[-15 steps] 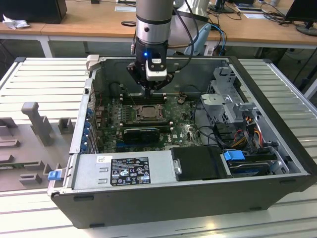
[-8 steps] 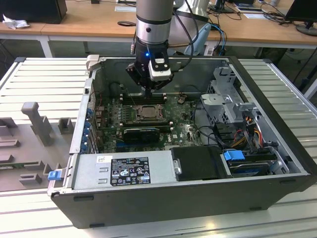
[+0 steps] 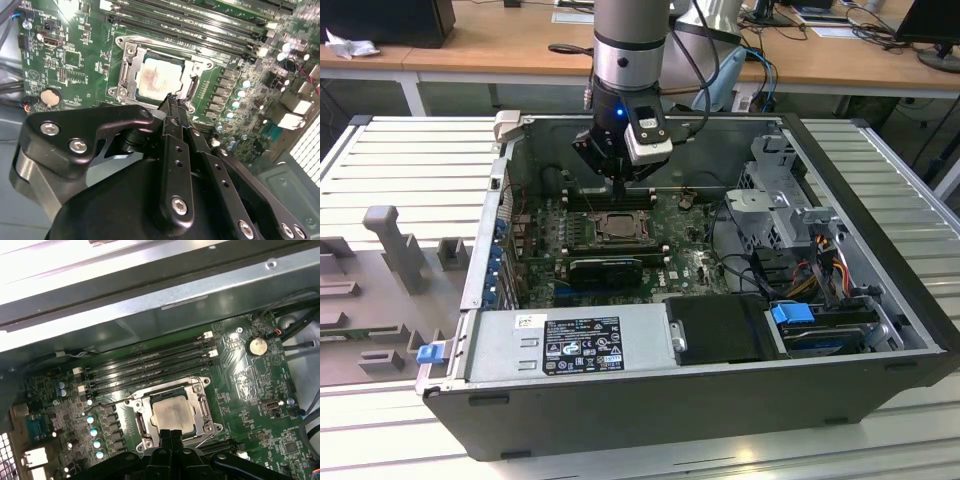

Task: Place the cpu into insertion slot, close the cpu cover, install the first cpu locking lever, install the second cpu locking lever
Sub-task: 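Install the first cpu locking lever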

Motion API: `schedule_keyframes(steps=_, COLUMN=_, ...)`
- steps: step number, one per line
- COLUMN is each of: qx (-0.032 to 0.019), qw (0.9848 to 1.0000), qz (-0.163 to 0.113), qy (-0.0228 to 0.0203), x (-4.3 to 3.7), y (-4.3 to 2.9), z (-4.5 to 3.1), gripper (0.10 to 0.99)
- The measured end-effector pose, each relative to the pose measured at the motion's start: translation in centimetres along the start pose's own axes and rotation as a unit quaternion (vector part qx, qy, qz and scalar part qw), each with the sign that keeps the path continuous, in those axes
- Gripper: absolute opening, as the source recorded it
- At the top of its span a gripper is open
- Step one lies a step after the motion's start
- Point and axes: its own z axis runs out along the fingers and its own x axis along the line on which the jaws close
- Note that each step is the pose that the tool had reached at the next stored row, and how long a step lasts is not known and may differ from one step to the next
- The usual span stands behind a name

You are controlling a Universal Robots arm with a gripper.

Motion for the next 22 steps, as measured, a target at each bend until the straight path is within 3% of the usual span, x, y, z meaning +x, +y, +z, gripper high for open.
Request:
schedule_keyframes(steps=4, qx=0.0005, qw=0.9996, qz=-0.029, qy=0.0005, x=0.00, y=0.00, z=0.00, gripper=0.106)
schedule_keyframes(steps=7, qx=0.0012, qw=0.9981, qz=-0.061, qy=0.0009, x=0.00, y=0.00, z=0.01, gripper=0.106)
schedule_keyframes(steps=13, qx=0.0021, qw=0.9928, qz=-0.120, qy=0.0019, x=0.00, y=0.00, z=0.01, gripper=0.106)
schedule_keyframes(steps=17, qx=0.0017, qw=0.9921, qz=-0.125, qy=0.0020, x=0.34, y=-0.09, z=0.02, gripper=0.106)
schedule_keyframes(steps=20, qx=-0.0010, qw=0.9917, qz=-0.128, qy=0.0025, x=0.56, y=-0.15, z=0.02, gripper=0.106)
schedule_keyframes(steps=22, qx=-0.0095, qw=0.9904, qz=-0.138, qy=0.0037, x=0.57, y=-0.15, z=0.02, gripper=0.106)
